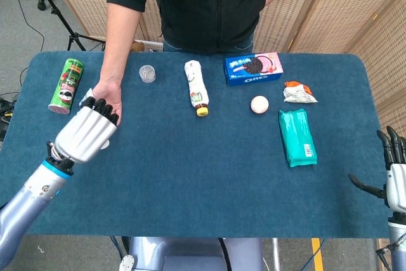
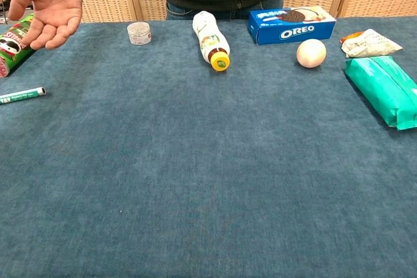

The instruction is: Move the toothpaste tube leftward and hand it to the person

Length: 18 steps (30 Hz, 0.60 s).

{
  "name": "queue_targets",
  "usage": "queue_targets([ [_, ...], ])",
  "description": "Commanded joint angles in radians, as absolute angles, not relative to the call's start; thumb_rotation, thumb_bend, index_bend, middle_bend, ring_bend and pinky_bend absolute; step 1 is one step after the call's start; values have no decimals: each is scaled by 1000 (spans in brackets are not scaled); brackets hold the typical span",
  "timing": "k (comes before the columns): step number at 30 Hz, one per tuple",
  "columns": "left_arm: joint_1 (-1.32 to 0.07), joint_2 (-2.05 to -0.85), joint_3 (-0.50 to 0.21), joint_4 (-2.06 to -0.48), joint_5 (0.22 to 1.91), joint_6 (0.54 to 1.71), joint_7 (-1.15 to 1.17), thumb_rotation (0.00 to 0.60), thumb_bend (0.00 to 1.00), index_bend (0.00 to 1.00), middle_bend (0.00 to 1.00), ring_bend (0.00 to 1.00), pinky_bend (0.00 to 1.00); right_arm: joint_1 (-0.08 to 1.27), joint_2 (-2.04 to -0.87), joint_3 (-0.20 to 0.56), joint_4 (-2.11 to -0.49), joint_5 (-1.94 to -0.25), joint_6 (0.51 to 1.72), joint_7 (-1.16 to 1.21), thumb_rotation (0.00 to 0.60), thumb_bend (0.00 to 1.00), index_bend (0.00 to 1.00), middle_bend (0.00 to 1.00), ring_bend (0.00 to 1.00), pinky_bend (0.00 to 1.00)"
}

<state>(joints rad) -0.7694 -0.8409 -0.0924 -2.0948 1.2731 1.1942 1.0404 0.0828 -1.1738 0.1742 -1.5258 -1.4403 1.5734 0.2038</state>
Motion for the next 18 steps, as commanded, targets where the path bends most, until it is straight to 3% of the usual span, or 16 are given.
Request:
queue_targets([
  [1,-794,-898,-134,-2085,1145,1168,1114,600,974,779,607,449,546,83,-1175,175,-1526,-1438,1571,203,600,0,0,0,0,36],
  [5,-840,-987,-158,-2058,968,1191,1233,600,975,779,607,449,546,85,-1177,175,-1521,-1435,1562,207,600,0,0,0,0,36],
  [18,-924,-1142,-165,-2010,763,1303,1386,600,952,782,607,449,546,87,-1178,175,-1520,-1437,1556,207,600,0,0,0,0,37],
])
